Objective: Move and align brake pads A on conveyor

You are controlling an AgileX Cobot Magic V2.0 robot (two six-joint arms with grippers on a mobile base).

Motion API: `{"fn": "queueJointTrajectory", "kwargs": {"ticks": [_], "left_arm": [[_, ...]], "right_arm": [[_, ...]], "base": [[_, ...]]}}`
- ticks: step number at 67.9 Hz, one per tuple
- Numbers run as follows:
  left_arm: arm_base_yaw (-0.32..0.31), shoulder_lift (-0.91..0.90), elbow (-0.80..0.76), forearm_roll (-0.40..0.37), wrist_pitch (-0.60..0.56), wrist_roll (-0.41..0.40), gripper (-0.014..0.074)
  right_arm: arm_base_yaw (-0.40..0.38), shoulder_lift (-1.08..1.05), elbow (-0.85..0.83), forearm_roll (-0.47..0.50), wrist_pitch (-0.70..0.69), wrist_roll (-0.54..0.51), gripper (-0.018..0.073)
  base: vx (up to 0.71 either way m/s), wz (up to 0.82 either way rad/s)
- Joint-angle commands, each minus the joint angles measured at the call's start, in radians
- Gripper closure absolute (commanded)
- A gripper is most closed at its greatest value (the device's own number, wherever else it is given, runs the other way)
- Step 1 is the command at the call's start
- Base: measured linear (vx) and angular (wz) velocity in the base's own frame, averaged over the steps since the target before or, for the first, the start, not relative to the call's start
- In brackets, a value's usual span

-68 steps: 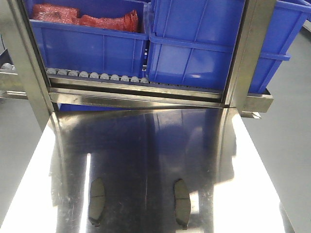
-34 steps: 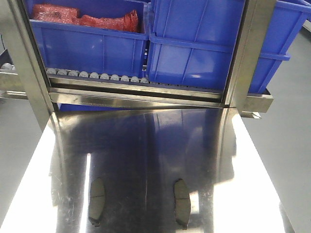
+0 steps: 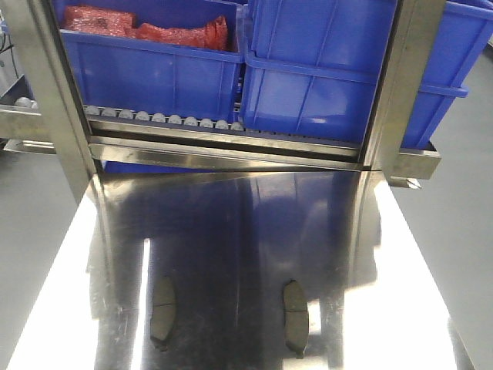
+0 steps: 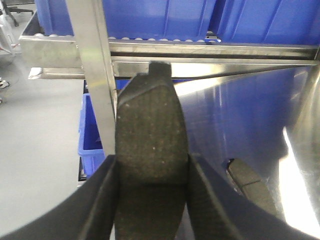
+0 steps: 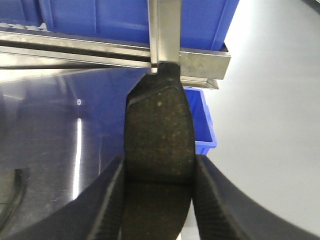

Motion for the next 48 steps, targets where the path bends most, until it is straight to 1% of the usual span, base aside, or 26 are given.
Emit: {"fn": "queueJointTrajectory", "kwargs": {"ticks": [1,23,48], "left_arm": [[-0.003,0.006,-0.029,0.004,-0.092,0.003,0.0602],[-0.003,0.006,-0.029,0.004,-0.092,0.003,0.0602],[-0.003,0.006,-0.029,0.004,-0.092,0.003,0.0602]], "right_arm": [[-0.007,0.002,-0.033,-0.006,-0.1,-0.01,0.0564],[-0.007,0.002,-0.033,-0.006,-0.1,-0.01,0.0564],[-0.007,0.002,-0.033,-0.006,-0.093,-0.01,0.0564]], "base": [[-0.04,0.1],[-0.08,0.22],[-0.16,0.51]]}}
